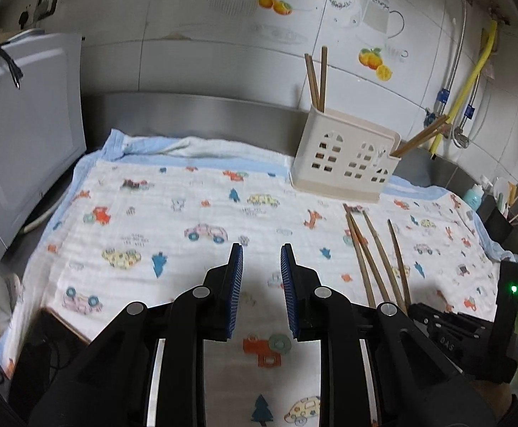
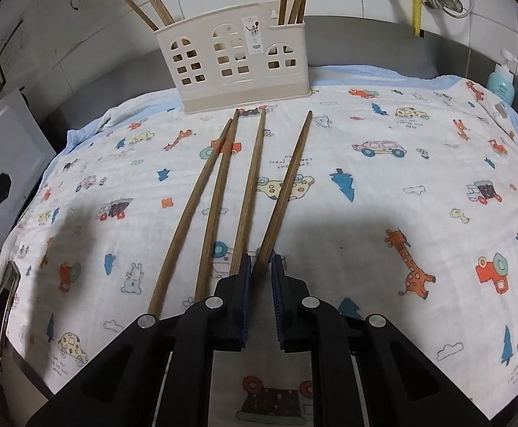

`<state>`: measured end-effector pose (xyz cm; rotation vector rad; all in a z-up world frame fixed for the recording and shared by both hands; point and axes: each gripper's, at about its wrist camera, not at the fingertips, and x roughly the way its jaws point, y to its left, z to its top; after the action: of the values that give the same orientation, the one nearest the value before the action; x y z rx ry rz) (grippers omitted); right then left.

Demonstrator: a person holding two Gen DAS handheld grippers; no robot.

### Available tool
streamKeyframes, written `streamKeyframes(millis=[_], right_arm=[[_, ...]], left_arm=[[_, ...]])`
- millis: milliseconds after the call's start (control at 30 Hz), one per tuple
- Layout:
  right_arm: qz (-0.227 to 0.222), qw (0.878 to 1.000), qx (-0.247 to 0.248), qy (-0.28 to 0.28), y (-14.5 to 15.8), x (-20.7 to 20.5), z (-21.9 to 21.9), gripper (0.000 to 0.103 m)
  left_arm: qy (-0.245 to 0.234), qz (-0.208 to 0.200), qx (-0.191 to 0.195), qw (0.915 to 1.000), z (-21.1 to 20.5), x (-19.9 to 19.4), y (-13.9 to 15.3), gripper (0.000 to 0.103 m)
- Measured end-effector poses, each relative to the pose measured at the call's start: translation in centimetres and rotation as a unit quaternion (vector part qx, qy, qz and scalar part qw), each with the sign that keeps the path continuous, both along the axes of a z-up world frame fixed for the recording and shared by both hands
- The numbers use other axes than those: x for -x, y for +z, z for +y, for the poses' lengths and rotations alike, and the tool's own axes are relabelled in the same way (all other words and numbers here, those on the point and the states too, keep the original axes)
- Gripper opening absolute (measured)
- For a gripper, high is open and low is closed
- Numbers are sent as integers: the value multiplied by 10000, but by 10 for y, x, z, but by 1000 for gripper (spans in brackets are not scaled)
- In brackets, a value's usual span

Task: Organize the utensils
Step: 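Lower the left tool onto a chopstick while the right tool lowers onto another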

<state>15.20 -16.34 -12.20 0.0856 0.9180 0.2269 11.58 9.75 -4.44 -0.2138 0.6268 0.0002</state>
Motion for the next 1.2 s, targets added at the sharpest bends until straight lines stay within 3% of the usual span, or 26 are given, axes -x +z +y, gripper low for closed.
streamKeyframes(millis=[200,500,867,1200], right_arm=[[-123,9985,529,118,-2,3,14,12],[-131,9989,444,63,-2,5,-2,8],[-198,9994,278,95,-1,12,-30,7],[-242,9994,110,219,-4,17,-43,7]], left_arm=[[-101,161,36,9998,-10,4,-13,22],[-502,428,107,9978,-43,7,-31,22],[-1277,830,395,9875,-110,-3,-60,25],[-1259,1008,256,9866,-134,-25,-75,25]])
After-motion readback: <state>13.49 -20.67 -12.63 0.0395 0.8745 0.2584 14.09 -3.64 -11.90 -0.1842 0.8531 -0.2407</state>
